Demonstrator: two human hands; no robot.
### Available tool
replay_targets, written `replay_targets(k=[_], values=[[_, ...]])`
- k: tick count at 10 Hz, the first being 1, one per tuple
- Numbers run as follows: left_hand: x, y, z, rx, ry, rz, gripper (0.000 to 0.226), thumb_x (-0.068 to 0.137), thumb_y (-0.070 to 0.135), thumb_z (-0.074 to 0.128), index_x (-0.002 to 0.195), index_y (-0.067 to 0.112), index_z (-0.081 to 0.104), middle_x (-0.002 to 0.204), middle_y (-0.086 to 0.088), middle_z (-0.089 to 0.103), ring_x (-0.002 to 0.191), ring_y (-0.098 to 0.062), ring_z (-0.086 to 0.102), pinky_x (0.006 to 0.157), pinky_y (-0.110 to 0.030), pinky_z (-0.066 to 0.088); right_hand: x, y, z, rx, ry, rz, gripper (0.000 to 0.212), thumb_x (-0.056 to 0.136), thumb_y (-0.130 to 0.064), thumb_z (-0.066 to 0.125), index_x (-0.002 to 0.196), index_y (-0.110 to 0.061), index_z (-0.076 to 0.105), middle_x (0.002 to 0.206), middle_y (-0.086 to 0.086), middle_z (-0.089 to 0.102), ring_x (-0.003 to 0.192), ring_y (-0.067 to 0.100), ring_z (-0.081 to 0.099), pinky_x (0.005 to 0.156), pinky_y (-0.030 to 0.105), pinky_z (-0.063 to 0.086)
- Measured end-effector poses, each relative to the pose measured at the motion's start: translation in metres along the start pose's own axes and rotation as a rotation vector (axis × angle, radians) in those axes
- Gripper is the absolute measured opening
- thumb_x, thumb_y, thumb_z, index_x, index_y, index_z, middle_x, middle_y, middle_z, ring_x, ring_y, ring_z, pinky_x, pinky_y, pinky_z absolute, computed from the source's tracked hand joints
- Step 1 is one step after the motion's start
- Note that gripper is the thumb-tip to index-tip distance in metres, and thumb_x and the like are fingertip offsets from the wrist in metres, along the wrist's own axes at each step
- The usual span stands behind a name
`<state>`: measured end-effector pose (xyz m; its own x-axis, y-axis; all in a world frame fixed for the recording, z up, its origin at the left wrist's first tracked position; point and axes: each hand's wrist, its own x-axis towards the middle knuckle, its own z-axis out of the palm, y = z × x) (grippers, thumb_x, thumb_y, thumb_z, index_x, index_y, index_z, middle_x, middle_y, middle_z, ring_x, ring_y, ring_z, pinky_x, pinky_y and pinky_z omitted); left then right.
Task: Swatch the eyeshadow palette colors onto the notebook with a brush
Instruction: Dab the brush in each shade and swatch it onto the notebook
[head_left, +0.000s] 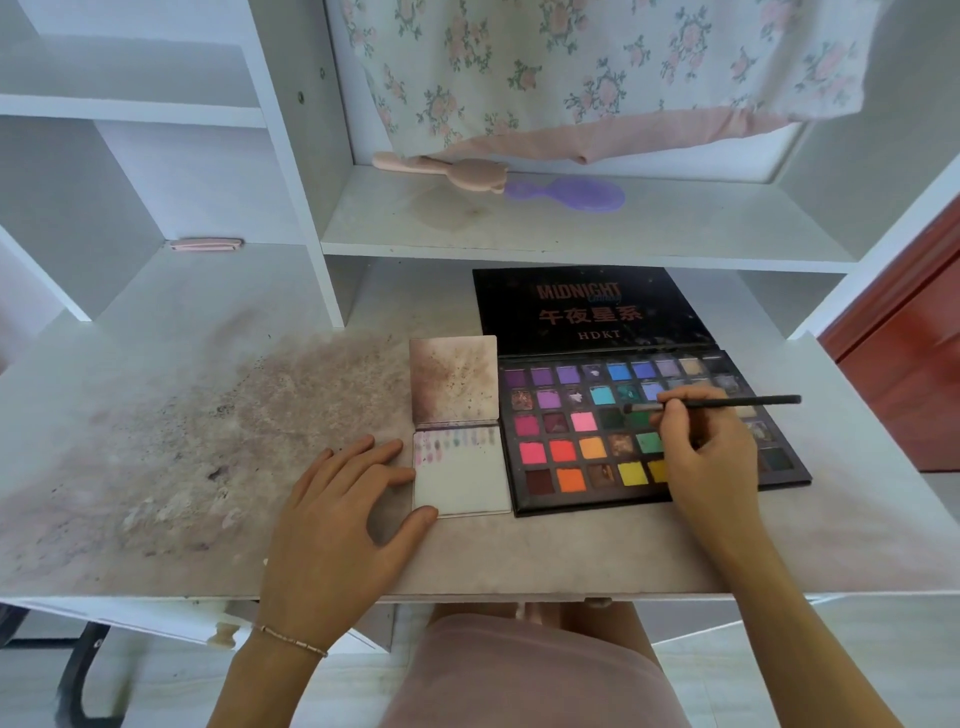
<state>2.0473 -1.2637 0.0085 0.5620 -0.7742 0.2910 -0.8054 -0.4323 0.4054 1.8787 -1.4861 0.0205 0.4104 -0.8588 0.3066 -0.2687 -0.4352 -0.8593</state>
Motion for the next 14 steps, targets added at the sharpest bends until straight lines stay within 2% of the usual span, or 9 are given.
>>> replay_targets(k=[1, 3, 5, 8, 10, 11, 12, 13, 14], values=[[0.001, 0.0, 0.0, 0.009, 0.003, 0.009, 0.047, 0.075, 0.053, 0.046, 0.091, 0.016, 0.07, 0.114, 0.0, 0.066, 0.115, -0.022, 0.056, 0.103, -0.042, 0.032, 0.0, 0.001, 0.002, -0.071, -0.041, -0.058, 0.018, 0.092, -0.014, 0.047, 0.083, -0.03, 0.049, 0.076, -0.015, 0.056, 0.073, -0.001, 0.06, 0.055, 0.014, 0.046], [0.001, 0.0, 0.0, 0.024, 0.0, 0.01, 0.046, 0.075, 0.053, 0.047, 0.091, 0.016, 0.07, 0.113, -0.002, 0.066, 0.113, -0.023, 0.057, 0.103, -0.044, 0.032, 0.0, 0.003, 0.003, -0.126, -0.066, -0.078, 0.009, 0.091, -0.013, 0.049, 0.087, -0.021, 0.052, 0.072, -0.012, 0.056, 0.068, 0.002, 0.057, 0.054, 0.007, 0.044], [0.001, -0.001, 0.0, 0.021, -0.007, 0.009, 0.047, 0.075, 0.054, 0.046, 0.091, 0.016, 0.07, 0.114, -0.002, 0.066, 0.113, -0.023, 0.057, 0.103, -0.044, 0.032, 0.001, 0.003, 0.003, -0.164, -0.068, -0.065, 0.015, 0.09, -0.01, 0.048, 0.08, -0.022, 0.05, 0.066, -0.011, 0.054, 0.064, 0.004, 0.056, 0.052, 0.014, 0.041], [0.001, -0.002, 0.001, 0.02, 0.005, 0.017, 0.046, 0.075, 0.053, 0.047, 0.09, 0.017, 0.07, 0.113, -0.001, 0.066, 0.113, -0.022, 0.057, 0.102, -0.044, 0.033, 0.001, 0.002, 0.003, -0.169, -0.07, -0.068, 0.014, 0.09, -0.011, 0.049, 0.082, -0.022, 0.051, 0.067, -0.014, 0.053, 0.063, 0.001, 0.055, 0.05, 0.009, 0.043], [0.001, -0.002, 0.001, 0.022, 0.002, 0.011, 0.046, 0.075, 0.054, 0.046, 0.091, 0.018, 0.07, 0.113, -0.001, 0.066, 0.113, -0.022, 0.057, 0.102, -0.044, 0.033, -0.001, -0.002, 0.001, -0.09, -0.02, -0.071, 0.014, 0.09, -0.007, 0.048, 0.085, -0.019, 0.053, 0.069, -0.012, 0.055, 0.067, 0.004, 0.057, 0.055, 0.007, 0.044], [0.001, -0.002, 0.001, 0.017, 0.004, 0.007, 0.046, 0.075, 0.054, 0.046, 0.09, 0.018, 0.07, 0.113, 0.0, 0.066, 0.113, -0.022, 0.057, 0.102, -0.044, 0.033, -0.004, -0.008, 0.001, -0.02, -0.018, -0.067, 0.026, 0.09, -0.006, 0.048, 0.081, -0.03, 0.049, 0.073, -0.013, 0.056, 0.07, 0.003, 0.059, 0.058, 0.019, 0.049], [0.001, -0.002, 0.001, 0.026, 0.001, 0.007, 0.046, 0.075, 0.055, 0.046, 0.09, 0.018, 0.07, 0.113, 0.0, 0.066, 0.113, -0.022, 0.057, 0.102, -0.044, 0.033, -0.011, -0.016, 0.005, 0.063, -0.051, -0.081, 0.032, 0.09, -0.005, 0.05, 0.08, -0.035, 0.048, 0.074, -0.009, 0.059, 0.069, 0.006, 0.061, 0.056, 0.023, 0.053], [0.001, -0.002, 0.001, 0.024, 0.002, 0.009, 0.046, 0.075, 0.054, 0.046, 0.09, 0.018, 0.07, 0.113, 0.0, 0.067, 0.112, -0.022, 0.058, 0.101, -0.044, 0.034, -0.021, -0.025, 0.019, 0.123, -0.128, -0.121, 0.031, 0.088, -0.002, 0.052, 0.082, -0.032, 0.049, 0.071, -0.007, 0.059, 0.069, 0.008, 0.061, 0.056, 0.015, 0.051], [0.001, -0.002, 0.0, 0.014, 0.003, 0.003, 0.046, 0.075, 0.054, 0.046, 0.09, 0.018, 0.07, 0.113, 0.001, 0.066, 0.112, -0.021, 0.057, 0.1, -0.043, 0.036, -0.03, -0.036, 0.037, 0.144, -0.208, -0.124, 0.027, 0.087, -0.006, 0.054, 0.079, -0.032, 0.051, 0.067, -0.005, 0.059, 0.064, 0.01, 0.06, 0.053, 0.019, 0.05]])
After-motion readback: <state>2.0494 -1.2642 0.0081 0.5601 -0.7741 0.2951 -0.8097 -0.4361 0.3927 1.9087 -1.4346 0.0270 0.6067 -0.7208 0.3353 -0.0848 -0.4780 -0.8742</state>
